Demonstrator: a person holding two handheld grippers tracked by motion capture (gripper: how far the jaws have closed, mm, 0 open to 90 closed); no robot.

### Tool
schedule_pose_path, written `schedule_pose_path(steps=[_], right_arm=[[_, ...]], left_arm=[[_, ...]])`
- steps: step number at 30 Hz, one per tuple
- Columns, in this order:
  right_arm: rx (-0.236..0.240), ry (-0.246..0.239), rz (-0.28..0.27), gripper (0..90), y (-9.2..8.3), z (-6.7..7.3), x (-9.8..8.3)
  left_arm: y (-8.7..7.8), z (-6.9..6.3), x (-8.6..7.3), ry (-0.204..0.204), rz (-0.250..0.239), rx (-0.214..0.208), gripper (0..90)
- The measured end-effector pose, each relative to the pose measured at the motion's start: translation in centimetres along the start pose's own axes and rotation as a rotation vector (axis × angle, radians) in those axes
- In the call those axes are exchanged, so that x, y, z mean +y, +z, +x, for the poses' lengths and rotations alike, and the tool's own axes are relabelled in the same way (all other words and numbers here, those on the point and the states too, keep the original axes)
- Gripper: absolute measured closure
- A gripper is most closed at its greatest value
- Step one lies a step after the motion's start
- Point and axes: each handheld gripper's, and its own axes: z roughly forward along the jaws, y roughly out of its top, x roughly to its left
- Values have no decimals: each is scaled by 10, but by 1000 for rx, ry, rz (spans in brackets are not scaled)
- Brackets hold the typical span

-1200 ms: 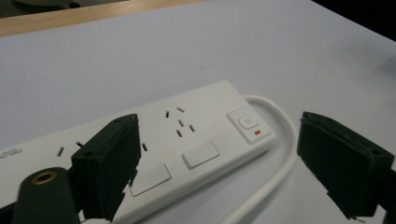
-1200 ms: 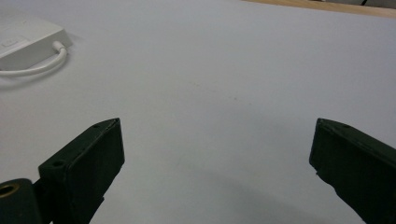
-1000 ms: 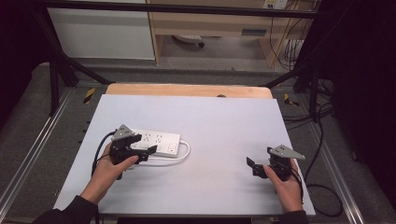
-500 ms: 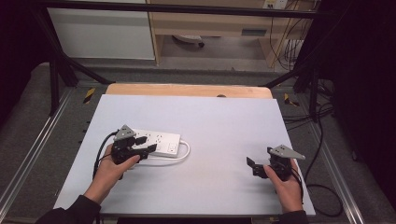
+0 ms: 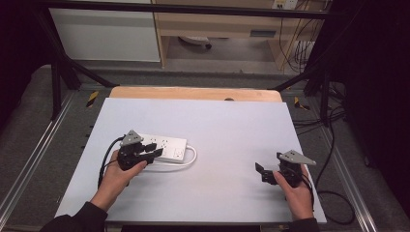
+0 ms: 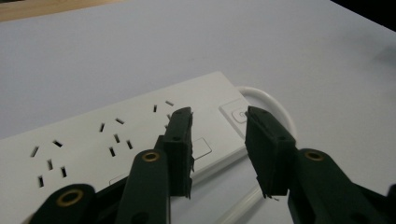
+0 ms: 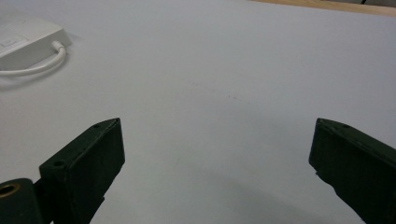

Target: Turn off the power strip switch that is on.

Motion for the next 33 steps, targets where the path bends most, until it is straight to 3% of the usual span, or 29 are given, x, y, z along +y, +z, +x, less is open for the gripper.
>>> schedule_pose_path(steps=[22, 33], right_arm=[[2, -1, -1, 39, 0, 0, 0], [4, -3, 0, 41, 0, -1, 0]], left_arm=[[3, -3, 0, 5, 13, -20, 769], [9, 2, -2, 8, 42, 5, 859]])
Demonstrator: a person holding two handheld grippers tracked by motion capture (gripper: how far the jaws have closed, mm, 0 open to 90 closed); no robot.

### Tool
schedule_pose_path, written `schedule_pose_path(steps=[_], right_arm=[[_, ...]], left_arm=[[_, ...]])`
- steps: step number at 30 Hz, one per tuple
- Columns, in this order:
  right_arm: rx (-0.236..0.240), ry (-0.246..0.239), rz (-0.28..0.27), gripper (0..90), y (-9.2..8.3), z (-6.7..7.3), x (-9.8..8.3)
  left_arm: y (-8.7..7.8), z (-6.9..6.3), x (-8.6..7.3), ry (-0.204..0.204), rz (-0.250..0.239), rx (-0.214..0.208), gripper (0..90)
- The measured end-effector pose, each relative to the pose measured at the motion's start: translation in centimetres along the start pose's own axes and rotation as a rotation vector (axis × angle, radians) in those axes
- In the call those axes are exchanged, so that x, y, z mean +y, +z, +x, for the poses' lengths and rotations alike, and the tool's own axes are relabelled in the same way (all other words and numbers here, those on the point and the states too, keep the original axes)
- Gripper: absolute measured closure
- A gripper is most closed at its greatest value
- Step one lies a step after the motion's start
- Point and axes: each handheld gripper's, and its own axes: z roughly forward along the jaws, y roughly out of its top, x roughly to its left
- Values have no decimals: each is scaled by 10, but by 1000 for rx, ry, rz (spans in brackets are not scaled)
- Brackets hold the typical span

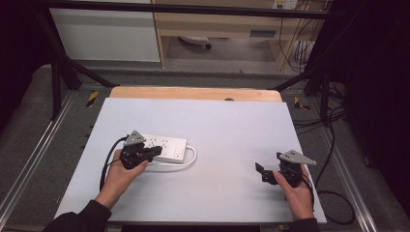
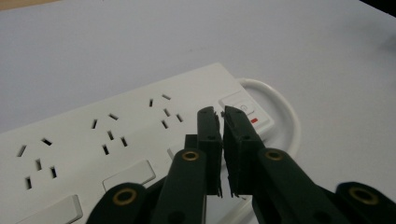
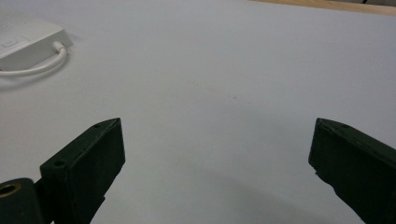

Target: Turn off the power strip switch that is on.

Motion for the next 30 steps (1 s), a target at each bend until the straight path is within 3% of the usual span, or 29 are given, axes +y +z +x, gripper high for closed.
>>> schedule_pose_path(steps=[7, 30], right_arm=[[0, -1, -1, 41, 0, 0, 0], [0, 3, -2, 41, 0, 0, 0]], left_arm=[[7, 4, 0, -5, 23, 8, 897], [22, 11, -4, -23, 77, 84, 900]])
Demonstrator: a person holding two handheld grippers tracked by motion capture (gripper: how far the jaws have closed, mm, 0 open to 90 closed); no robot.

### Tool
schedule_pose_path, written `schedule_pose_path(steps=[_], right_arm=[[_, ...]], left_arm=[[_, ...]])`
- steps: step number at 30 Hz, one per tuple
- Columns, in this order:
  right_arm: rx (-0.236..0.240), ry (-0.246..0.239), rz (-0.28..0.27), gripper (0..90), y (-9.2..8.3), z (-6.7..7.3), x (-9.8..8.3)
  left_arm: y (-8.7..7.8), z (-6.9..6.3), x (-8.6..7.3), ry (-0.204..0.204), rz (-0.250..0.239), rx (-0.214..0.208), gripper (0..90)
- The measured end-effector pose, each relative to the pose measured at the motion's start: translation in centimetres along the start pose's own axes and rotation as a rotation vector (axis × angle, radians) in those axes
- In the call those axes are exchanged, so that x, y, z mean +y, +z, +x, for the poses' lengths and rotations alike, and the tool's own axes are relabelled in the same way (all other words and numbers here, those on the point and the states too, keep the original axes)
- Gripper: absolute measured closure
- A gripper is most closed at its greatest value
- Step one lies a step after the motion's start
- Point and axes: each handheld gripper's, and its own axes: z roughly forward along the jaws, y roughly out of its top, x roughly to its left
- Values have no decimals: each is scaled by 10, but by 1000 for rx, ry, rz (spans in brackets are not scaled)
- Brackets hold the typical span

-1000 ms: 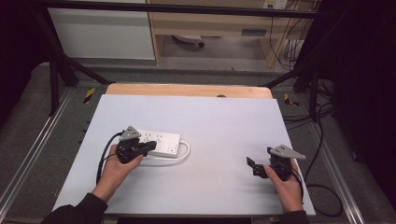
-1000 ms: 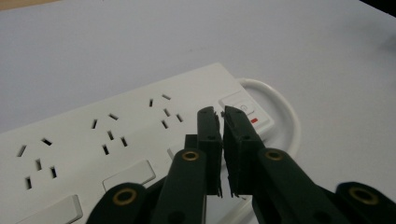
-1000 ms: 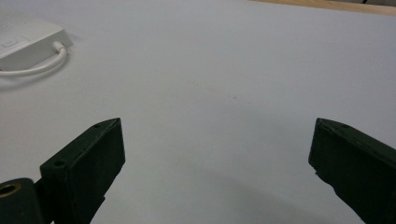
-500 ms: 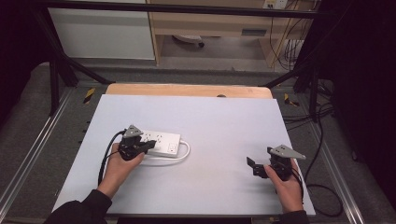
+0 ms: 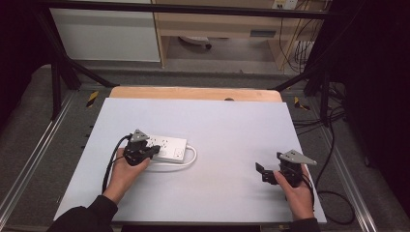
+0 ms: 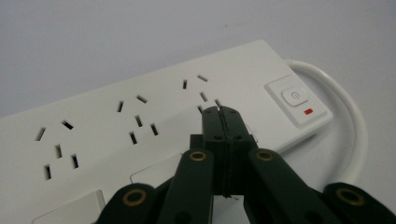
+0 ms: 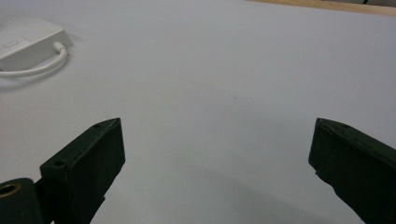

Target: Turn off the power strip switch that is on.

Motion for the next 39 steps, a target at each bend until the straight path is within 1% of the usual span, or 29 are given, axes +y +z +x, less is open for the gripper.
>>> schedule_pose_path(steps=[6, 9, 12, 16, 18, 19, 21, 22, 23, 25, 27, 29, 31, 39], right_arm=[[-1, -2, -2, 41, 0, 0, 0], [-1, 1, -3, 41, 0, -1, 0], [-1, 1, -1, 41, 0, 0, 0], [-1, 1, -1, 41, 0, 0, 0], [-2, -1, -1, 41, 0, 0, 0], [-1, 1, -1, 41, 0, 0, 0], [-1, 1, -2, 41, 0, 0, 0], [-1, -2, -2, 41, -1, 0, 0], [-1, -2, -2, 41, -1, 0, 0], [-2, -1, -3, 41, -1, 0, 0], [-1, 1, -5, 41, -1, -1, 0], [-3, -2, -6, 41, 0, -1, 0], [-2, -3, -5, 41, 0, -1, 0], [-3, -3, -6, 41, 0, -1, 0]], left_arm=[[1, 0, 0, 2, 8, 13, 900], [1, 2, -1, -12, 6, 3, 900], [2, 1, -1, -7, 8, 8, 900], [2, 2, -1, -14, 10, 6, 900], [3, 2, -2, -9, 14, 13, 900], [3, 2, -2, -14, 10, 14, 900], [3, 1, -2, -12, 13, 16, 900], [3, 1, -2, -18, 13, 16, 900], [3, 1, -2, -20, 11, 17, 900], [3, 1, -2, -8, 2, 21, 900], [3, 0, -2, -15, -8, 10, 900], [3, -1, -1, -13, -24, 6, 900], [2, -1, 1, -3, -35, 9, 900], [0, 1, 3, -4, -87, -8, 900]])
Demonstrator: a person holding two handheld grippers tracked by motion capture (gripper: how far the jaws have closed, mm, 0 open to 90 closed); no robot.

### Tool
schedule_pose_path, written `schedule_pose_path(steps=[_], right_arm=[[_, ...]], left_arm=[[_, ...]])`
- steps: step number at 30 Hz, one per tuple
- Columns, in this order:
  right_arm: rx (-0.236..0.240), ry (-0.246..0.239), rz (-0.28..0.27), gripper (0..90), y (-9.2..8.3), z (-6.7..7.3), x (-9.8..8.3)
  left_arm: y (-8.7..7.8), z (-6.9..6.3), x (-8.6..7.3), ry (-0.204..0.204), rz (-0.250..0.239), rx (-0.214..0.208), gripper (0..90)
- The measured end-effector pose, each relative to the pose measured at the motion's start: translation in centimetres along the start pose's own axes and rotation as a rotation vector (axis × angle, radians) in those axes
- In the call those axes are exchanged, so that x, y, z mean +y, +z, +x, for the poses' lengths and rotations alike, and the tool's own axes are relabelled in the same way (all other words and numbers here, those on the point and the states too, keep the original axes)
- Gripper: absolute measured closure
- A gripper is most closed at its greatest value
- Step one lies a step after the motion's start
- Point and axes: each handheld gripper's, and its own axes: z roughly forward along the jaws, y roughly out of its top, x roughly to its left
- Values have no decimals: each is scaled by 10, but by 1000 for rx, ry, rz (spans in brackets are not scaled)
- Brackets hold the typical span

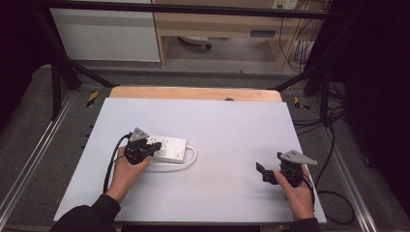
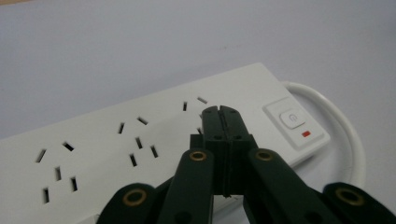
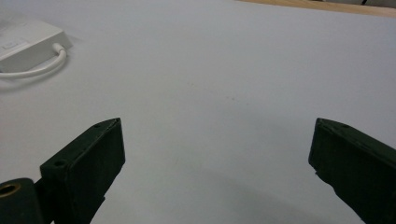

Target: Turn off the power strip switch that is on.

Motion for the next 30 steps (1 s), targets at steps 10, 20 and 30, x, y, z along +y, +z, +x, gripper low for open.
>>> schedule_pose_path(steps=[10, 20, 30], right_arm=[[2, 1, 2, 41, 0, 0, 0], [2, 0, 2, 41, 0, 0, 0], [2, 0, 3, 41, 0, 0, 0]], left_arm=[[-1, 0, 3, -7, -35, 12, 822], [-2, 0, 4, -7, -49, 18, 690], [-2, -2, 7, 1, -61, 38, 577]])
